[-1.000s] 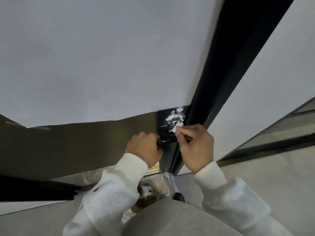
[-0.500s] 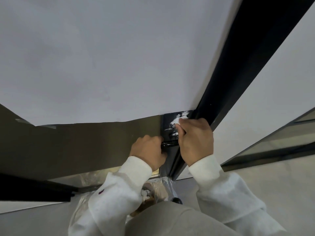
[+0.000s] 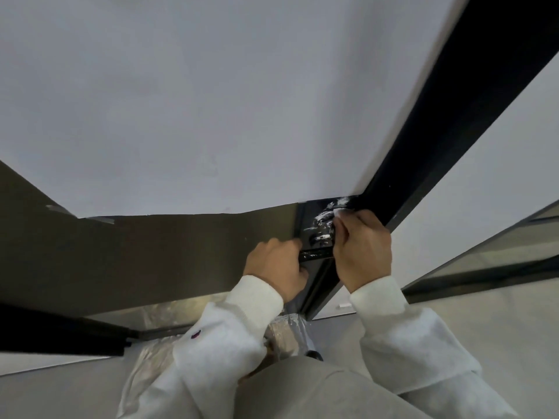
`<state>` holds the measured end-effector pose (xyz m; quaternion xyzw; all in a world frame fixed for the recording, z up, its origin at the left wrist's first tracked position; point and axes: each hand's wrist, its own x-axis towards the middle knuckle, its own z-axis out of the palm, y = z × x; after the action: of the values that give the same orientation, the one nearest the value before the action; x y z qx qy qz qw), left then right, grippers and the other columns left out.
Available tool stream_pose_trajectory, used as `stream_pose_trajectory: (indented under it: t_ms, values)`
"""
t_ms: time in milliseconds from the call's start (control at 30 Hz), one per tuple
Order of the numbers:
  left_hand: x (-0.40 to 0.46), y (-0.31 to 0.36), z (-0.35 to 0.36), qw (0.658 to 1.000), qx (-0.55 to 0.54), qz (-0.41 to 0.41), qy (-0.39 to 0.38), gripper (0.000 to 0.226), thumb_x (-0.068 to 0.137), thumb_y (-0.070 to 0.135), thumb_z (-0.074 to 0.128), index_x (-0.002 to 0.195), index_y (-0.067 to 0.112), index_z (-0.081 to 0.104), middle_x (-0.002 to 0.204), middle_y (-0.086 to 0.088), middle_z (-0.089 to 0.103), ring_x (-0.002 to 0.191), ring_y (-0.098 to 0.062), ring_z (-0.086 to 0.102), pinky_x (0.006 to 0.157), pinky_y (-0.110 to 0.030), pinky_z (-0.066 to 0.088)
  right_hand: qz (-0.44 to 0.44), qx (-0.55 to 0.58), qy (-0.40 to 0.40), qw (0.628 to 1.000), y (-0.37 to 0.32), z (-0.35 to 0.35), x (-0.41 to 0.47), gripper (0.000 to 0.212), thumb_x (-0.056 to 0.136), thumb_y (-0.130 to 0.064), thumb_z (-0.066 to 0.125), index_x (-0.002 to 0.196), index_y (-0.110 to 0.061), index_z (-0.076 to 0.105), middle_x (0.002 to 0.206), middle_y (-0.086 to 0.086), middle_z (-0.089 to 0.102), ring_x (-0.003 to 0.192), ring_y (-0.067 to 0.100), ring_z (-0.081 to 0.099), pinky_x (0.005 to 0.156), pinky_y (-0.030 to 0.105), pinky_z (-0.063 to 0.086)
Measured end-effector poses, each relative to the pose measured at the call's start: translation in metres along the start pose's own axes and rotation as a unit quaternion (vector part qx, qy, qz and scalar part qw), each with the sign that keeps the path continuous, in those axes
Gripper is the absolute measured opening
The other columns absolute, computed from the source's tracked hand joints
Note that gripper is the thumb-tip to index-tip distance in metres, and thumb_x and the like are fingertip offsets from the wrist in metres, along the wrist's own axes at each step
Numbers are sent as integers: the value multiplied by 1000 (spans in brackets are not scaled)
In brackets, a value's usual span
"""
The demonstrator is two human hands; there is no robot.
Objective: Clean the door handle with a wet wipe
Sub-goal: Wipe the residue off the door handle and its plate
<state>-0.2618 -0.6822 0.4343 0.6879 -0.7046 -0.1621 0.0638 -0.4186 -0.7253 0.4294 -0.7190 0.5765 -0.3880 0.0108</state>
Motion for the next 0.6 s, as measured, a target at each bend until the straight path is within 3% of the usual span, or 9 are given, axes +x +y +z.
stream_pose_trajectory:
  t_ms: [133,233,333,433,533,600]
  values:
    - [3,1,1,1000,8,3,0,28,85,33,61,108,18,58,98,-12,67,92,-40,64,69,-36,49,-57,-36,-30,997,-4,4,0,15,80,5,71,93,-1,74,93,15,65,80,36,63,66,40,57]
    - [4,1,2,1000,2,1,0,19,83,31,64,95,22,51,91,-10,66,85,-37,66,67,-36,52,-79,-55,-74,993,-16,8,-4,18,76,8,72,91,0,73,96,14,63,86,34,60,63,36,55]
    - [2,-2,3,1000,-5,4,7,23,82,30,62,102,21,54,90,-10,66,84,-39,64,68,-38,54,-82,-65,-99,990,-22,11,-4,18,73,9,71,89,0,74,93,13,61,88,33,58,59,38,56]
    - [0,-4,5,1000,-9,4,16,29,81,32,62,107,22,56,96,-13,67,89,-43,64,67,-36,49,-117,14,-72,990,-15,6,-4,16,77,7,73,88,-4,77,88,11,66,84,31,63,67,38,58]
    - [-1,-5,8,1000,-13,11,19,36,79,38,59,112,26,56,99,-12,69,93,-43,65,75,-40,55,-9,193,-19,981,-9,-18,-7,9,90,-7,73,97,-11,78,92,5,72,80,15,70,76,25,57]
    - [0,-7,10,999,-24,12,19,34,78,38,59,111,28,57,97,-11,71,93,-41,65,76,-41,55,136,296,-45,945,-8,-31,-11,5,94,-13,68,95,-15,72,85,4,73,76,15,71,72,29,60]
